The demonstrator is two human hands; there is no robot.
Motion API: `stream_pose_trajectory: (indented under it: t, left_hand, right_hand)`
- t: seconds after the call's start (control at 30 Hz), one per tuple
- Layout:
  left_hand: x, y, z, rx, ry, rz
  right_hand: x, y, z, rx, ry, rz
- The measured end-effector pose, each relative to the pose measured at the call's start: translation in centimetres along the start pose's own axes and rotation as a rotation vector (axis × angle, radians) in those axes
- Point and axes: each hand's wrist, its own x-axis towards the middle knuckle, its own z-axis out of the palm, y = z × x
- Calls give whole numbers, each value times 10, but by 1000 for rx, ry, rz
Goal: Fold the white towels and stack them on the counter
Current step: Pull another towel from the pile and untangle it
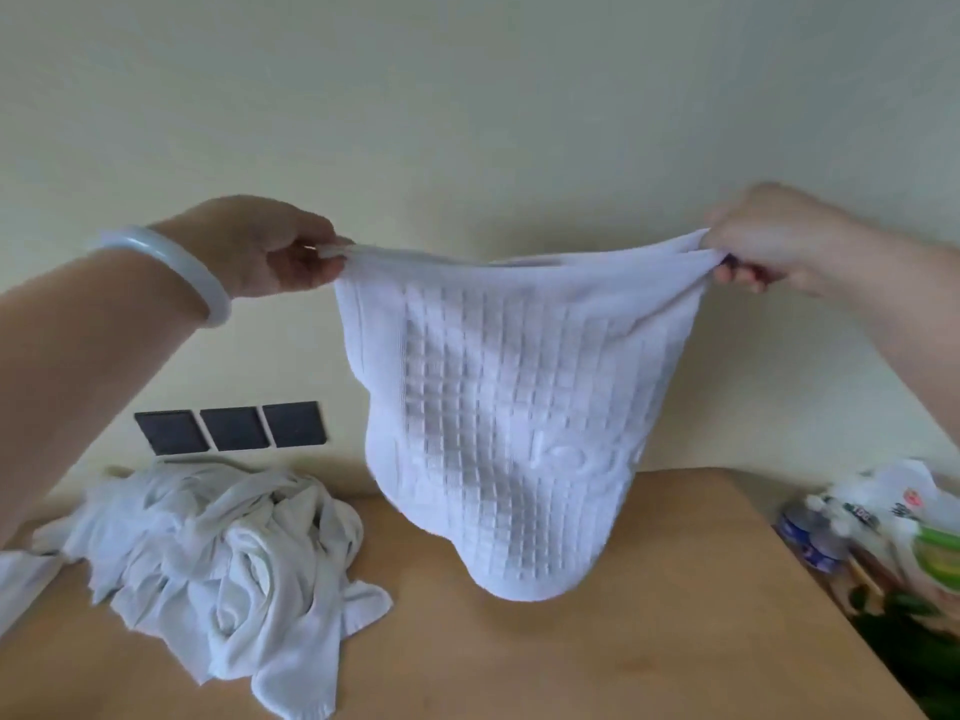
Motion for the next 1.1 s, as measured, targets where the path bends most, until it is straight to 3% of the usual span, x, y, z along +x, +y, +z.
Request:
stream_pose_trajectory:
  t: [0.1, 0.23, 0.3, 0.43, 0.57, 0.7, 0.77, 0.87, 0.97, 1.03, 1.1]
  left_hand:
    - [-6, 26, -11, -20, -22, 79]
    - [-4, 34, -11, 132, -34, 20]
    - [7, 22, -8, 203, -60, -73]
    - [35, -13, 1, 228, -37, -201]
    - [59, -30, 16, 179, -22, -180]
    - [61, -9, 24, 135, -25, -108]
    - [55, 2, 19, 80, -28, -63]
    - [36, -2, 0, 59, -96, -40]
    - [11, -49, -27, 165, -208, -49]
    - [-4, -111, -49, 261, -238, -86]
    - [-19, -191, -67, 364, -253, -168]
  right_hand:
    - [-3, -11, -22, 119, 133, -93]
    - [5, -10, -17, 45, -143, 92]
    - [15, -4, -7, 121, -200, 167]
    - [35, 19, 26, 383, -186, 292]
    - [53, 37, 40, 573, -86, 341]
    - [48, 25, 18, 674, -81, 184]
    - [20, 18, -1, 660, -99, -8]
    - [-60, 11, -17, 476, -257, -230]
    - [-118, 47, 13, 374, -228, -77]
    - [-147, 98, 59, 402, -262, 18]
    - [-182, 147, 112, 357, -352, 226]
